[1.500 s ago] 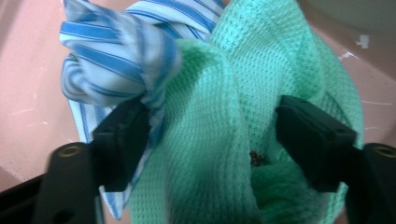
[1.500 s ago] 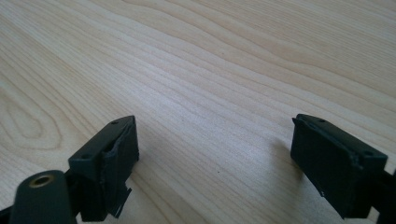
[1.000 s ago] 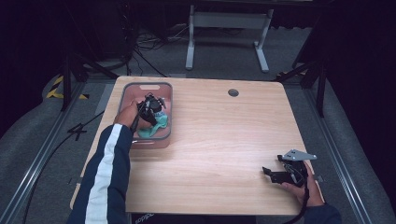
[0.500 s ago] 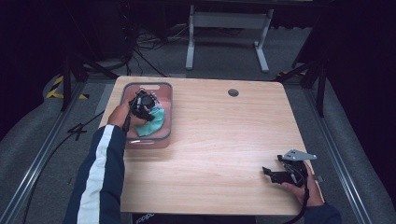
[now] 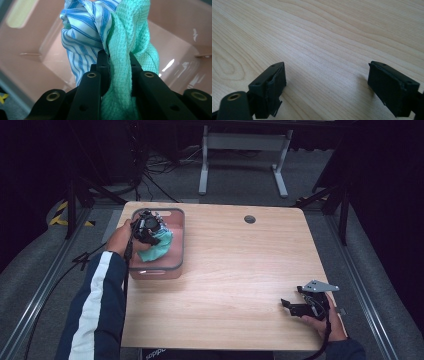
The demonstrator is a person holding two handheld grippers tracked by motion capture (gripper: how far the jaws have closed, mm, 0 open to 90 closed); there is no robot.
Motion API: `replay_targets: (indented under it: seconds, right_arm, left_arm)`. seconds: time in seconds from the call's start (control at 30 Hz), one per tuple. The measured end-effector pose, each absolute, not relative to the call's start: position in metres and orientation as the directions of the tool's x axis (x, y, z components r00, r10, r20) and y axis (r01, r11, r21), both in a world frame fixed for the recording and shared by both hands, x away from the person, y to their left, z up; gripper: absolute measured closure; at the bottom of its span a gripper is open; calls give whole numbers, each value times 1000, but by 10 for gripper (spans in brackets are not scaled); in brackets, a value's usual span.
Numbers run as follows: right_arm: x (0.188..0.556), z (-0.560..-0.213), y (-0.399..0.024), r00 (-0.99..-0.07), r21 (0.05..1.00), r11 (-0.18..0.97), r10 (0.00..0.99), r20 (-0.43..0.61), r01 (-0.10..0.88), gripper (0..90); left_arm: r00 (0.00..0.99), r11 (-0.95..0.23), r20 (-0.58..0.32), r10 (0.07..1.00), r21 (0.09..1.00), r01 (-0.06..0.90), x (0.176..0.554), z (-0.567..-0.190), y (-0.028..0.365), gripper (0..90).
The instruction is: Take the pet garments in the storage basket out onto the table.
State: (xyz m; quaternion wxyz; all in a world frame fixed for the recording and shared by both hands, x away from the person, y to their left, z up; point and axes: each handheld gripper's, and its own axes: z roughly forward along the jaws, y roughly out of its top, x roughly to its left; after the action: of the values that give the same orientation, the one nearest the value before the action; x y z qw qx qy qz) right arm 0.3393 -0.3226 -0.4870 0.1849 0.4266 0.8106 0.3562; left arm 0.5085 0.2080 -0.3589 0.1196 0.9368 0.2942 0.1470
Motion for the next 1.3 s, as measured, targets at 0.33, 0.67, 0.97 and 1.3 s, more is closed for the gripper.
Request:
replay_targets:
  seconds: [0.33, 0.67, 0.97, 1.3]
  right_arm:
    - [339, -487, -323, -568, 735, 382, 823, 4, 560, 153]
    - [339, -487, -322, -568, 735, 381, 823, 5, 560, 153]
    - [339, -487, -323, -568, 735, 382, 823, 4, 560, 153]
    - [339, -487, -323, -567, 735, 382, 823, 4, 560, 153]
  left_arm:
    - [790, -813, 240, 564, 329, 481, 496, -330, 206, 786]
    - [801, -825, 264, 538, 359, 436, 485, -307, 193, 786]
    - [837, -850, 262, 481, 371, 373, 475, -297, 170, 786]
    - [879, -887, 275, 389, 369, 277, 468, -293, 122, 786]
